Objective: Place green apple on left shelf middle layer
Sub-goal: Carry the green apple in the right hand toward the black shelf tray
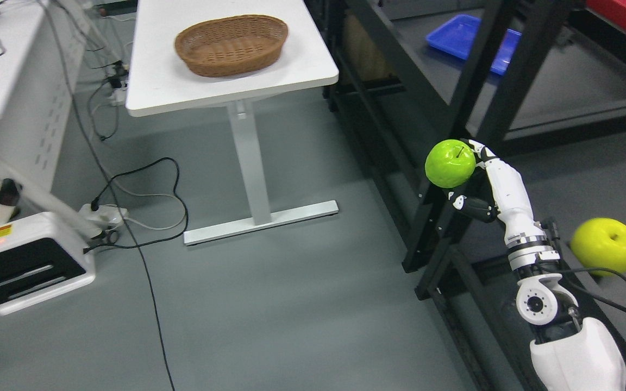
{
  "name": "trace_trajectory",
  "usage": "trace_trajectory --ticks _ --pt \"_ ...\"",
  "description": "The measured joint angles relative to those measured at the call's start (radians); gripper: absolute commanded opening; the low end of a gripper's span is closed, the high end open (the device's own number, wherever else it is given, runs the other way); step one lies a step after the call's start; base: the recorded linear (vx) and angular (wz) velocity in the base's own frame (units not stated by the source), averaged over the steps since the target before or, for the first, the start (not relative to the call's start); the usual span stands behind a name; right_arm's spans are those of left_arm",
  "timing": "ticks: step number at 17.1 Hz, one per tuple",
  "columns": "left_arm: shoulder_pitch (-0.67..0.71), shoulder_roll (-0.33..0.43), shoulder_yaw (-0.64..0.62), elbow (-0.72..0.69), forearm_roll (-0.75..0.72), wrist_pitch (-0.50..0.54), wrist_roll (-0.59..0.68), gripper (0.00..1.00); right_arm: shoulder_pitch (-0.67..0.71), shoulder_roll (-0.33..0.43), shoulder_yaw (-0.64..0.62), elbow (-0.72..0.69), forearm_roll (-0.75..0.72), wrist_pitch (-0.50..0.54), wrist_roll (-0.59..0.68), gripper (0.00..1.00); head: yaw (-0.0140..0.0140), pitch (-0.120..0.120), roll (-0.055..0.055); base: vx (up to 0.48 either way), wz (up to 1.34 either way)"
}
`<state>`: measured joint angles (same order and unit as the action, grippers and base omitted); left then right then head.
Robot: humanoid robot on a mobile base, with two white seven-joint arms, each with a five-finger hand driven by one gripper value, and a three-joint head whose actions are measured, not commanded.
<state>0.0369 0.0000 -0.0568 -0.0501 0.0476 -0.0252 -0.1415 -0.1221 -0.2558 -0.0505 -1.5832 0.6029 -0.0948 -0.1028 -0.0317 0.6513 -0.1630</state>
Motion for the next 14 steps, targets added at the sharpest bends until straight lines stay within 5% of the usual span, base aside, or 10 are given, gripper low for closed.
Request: trace_trajectory --ticks 14 --pt "0.000 0.000 0.000 0.000 0.000 0.000 0.000 1.00 0.016 0.002 0.002 -0.001 0.000 0.000 0.000 0.01 0.0000 0.000 0.000 0.105 -0.97"
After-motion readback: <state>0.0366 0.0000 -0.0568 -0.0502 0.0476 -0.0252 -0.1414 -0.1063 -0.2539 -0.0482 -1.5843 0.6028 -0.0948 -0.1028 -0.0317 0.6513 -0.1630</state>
